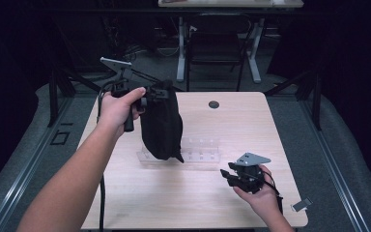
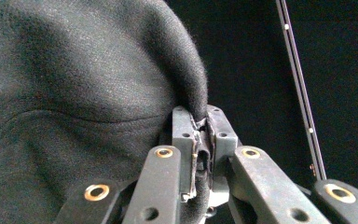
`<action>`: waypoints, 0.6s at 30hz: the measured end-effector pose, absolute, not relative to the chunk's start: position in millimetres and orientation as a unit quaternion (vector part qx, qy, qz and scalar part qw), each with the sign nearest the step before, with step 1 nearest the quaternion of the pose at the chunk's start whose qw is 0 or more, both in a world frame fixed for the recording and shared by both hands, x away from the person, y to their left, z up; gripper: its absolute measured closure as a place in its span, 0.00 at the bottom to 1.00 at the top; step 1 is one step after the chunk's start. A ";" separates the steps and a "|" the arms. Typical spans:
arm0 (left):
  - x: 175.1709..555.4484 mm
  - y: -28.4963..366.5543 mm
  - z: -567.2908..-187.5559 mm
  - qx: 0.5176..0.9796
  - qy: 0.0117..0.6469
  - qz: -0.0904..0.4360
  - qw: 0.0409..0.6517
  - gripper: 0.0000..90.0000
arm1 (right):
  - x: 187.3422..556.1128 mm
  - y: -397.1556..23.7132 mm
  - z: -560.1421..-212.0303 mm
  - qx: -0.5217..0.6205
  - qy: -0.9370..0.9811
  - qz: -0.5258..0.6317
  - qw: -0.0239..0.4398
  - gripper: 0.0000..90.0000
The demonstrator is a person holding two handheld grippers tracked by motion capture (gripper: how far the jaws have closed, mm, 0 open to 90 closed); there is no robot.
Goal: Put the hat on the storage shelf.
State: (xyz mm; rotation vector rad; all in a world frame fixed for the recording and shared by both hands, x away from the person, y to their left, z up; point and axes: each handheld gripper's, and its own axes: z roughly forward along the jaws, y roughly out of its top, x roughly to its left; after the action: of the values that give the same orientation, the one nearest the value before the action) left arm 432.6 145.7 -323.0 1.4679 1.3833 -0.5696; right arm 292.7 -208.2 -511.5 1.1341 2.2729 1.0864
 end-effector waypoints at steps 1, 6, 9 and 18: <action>432.5 144.6 -323.4 0.607 0.571 -0.236 0.500 0.94 | 294.5 -204.7 -507.5 0.399 0.809 0.391 0.183 0.67; 432.3 140.4 -323.9 0.613 0.568 -0.235 0.496 0.94 | 299.9 -187.7 -494.6 0.380 0.812 0.404 0.180 0.70; 432.3 138.2 -324.9 0.615 0.569 -0.233 0.495 0.94 | 302.1 -178.1 -487.8 0.364 0.820 0.405 0.176 0.72; 432.1 129.3 -327.1 0.621 0.566 -0.232 0.489 0.94 | 304.4 -158.5 -479.2 0.341 0.827 0.413 0.167 0.75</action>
State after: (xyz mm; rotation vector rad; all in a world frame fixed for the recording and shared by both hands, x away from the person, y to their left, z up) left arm 432.1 129.3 -327.1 1.5097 1.3762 -0.5634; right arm 304.4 -158.5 -479.2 0.9718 2.3551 1.1768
